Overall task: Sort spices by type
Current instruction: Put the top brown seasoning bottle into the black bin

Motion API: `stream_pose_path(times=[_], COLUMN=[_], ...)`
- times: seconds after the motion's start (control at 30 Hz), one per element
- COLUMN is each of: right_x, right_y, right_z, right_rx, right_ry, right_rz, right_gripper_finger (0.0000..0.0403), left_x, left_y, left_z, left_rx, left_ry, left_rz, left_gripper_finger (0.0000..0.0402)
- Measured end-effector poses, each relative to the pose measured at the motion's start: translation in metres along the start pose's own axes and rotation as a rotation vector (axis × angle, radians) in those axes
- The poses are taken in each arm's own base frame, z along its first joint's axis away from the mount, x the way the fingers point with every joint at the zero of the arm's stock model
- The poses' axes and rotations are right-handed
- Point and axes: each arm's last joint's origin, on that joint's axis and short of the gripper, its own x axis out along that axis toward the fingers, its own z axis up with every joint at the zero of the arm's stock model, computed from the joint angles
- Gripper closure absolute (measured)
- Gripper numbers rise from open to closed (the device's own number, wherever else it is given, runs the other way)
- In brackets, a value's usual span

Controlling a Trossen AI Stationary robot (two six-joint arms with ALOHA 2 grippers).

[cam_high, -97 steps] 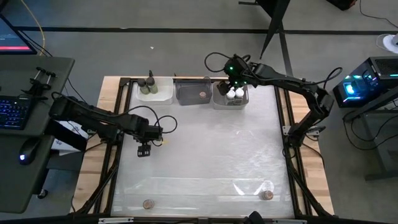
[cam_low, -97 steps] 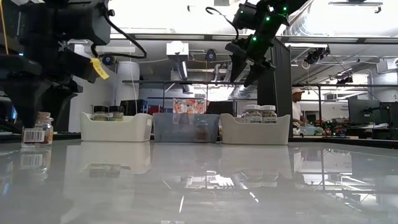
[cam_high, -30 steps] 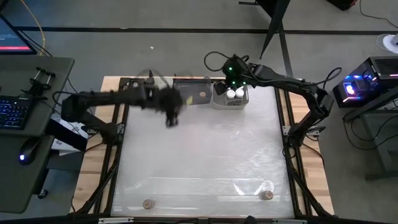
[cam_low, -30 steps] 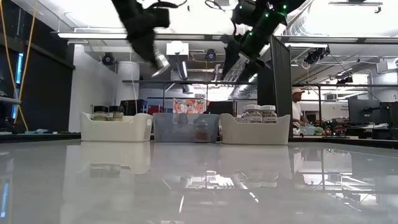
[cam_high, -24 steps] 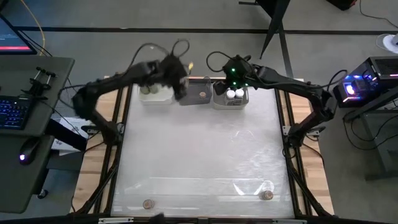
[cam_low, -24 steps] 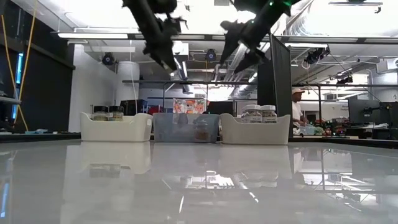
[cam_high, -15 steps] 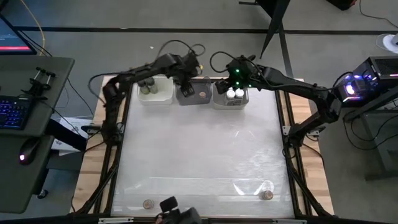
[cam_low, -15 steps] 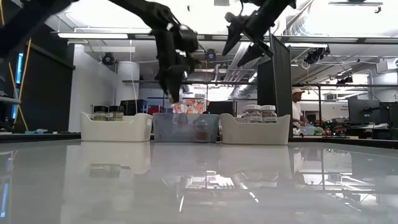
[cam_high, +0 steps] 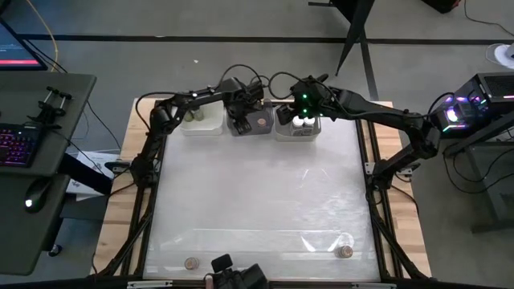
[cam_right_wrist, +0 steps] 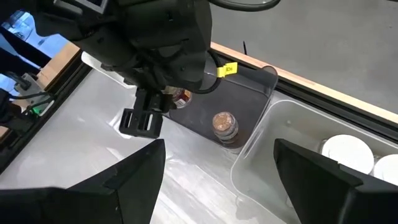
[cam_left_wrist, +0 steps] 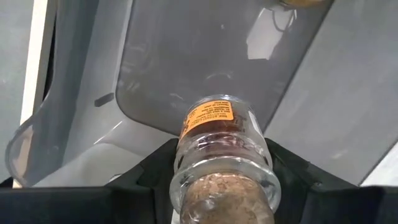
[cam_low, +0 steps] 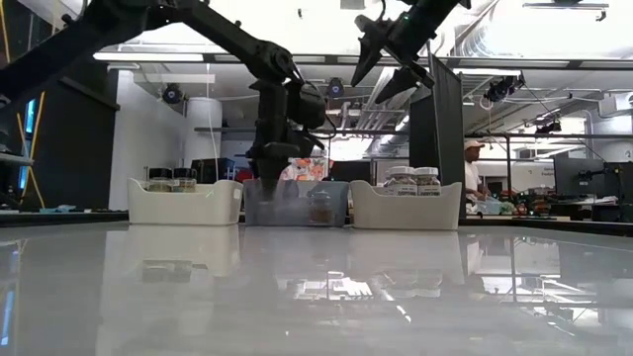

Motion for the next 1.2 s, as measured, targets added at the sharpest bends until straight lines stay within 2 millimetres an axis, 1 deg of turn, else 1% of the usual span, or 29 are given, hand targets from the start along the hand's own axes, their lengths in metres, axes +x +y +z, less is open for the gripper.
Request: stream_pose_path(times=[0.17,0.6,0.83,0.93,1.1,1.2], right_x=[0.000,0.000,0.000,0.000,0.000,0.000], right_y=[0.000,0.000,0.000,0.000,0.000,0.000], right_z=[0.000,0.000,0.000,0.000,0.000,0.000], right_rx=[0.000,-0.003,-0.003,-0.003,-0.003,-0.003], right_ry=[-0.001,-0.001,-0.001,-0.001,-0.001,0.000], right_rz=[-0.002,-0.001,-0.001,-0.001,-0.001,0.001], right_gripper_finger=[0.0107,0.0107,0.0107,0.0107,0.0107,0.0107], left_x=[0.000,0.001,0.000,-0.007,-0.036,-0.046], left_y=[0.000,-0.001,-0.001,0.001,0.008,0.010], left_z=[0.000,0.002,0.002,0.003,0.010,0.014], left_rx=[-0.008,-0.002,-0.001,-0.003,-0.027,-0.059], left_ry=[-0.004,-0.021,-0.023,-0.033,-0.118,-0.163], left_rz=[0.001,-0.021,-0.030,-0.030,-0.041,-0.028], left_gripper_finger=[0.0224,0.0167,0.0147,0.0145,0.0144,0.0148])
